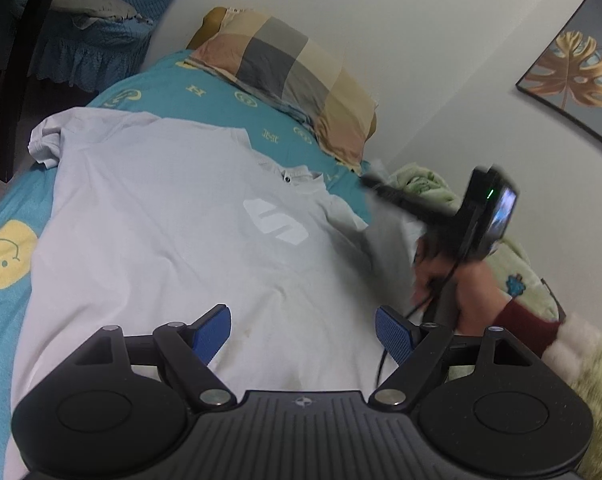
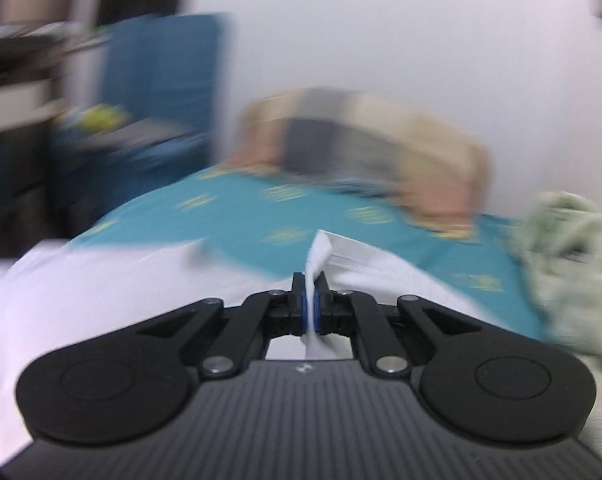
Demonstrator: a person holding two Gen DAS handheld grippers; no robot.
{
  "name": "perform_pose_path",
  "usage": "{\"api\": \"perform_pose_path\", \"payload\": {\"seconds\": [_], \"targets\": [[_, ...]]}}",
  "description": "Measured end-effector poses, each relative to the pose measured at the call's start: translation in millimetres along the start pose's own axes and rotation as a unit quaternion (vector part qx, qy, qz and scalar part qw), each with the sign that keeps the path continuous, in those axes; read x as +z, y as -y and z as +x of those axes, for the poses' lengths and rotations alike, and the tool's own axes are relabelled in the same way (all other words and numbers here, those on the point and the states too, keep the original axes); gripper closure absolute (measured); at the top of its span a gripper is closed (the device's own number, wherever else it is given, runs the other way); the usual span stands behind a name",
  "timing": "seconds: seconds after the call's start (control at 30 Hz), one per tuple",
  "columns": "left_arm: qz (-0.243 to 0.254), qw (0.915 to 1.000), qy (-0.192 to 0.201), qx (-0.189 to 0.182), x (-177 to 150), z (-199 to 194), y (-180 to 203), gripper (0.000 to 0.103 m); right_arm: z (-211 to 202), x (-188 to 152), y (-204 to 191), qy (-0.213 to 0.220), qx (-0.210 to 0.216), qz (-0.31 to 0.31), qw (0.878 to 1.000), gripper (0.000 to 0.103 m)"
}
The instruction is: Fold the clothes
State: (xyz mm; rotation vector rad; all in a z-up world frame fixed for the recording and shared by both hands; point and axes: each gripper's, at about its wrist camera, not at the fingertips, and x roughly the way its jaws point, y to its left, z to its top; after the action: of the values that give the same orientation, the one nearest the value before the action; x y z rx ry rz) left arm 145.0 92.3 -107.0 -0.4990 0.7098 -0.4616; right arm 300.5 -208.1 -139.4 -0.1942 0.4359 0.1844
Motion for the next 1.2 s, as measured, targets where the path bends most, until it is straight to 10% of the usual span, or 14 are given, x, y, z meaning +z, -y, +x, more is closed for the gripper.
{"api": "perform_pose_path", "payload": {"seconds": [0.13, 0.37, 0.53, 0.63, 0.9, 1.2], "targets": [[-0.008, 0.9999, 0.005, -0.004, 2.6, -0.9, -3.2, 0.022, 16.0, -36.7, -48.2, -0.077, 0.077, -0.041, 0.993, 0.096], [-0.010, 0.9999, 0.005, 0.001, 5.8, 2.0, -9.0, 0.022, 14.7, -43.0, -49.2, -0.109, 0.074, -0.003, 0.991, 0.089], [-0.001, 0.9999, 0.011, 0.006, 6.6, -1.0, -8.3, 0.022, -26.2, -39.0, -38.5, -0.110, 0.099, 0.046, 0.988, 0.038], [0.019, 0.9997, 0.011, 0.008, 4.9, -2.5, -3.0, 0.022, -67.9, -34.3, -35.5, -0.104, 0.093, 0.078, 0.987, 0.036], [0.084, 0.9965, -0.003, 0.002, -9.5, -4.3, 19.7, 0.022, -182.6, -43.6, -29.9, -0.129, -0.035, 0.184, 0.974, 0.036], [0.155, 0.9869, -0.041, -0.018, -8.0, 47.8, 71.1, 0.022, -203.0, -50.8, 3.6, -0.064, -0.090, 0.233, 0.966, 0.036]]}}
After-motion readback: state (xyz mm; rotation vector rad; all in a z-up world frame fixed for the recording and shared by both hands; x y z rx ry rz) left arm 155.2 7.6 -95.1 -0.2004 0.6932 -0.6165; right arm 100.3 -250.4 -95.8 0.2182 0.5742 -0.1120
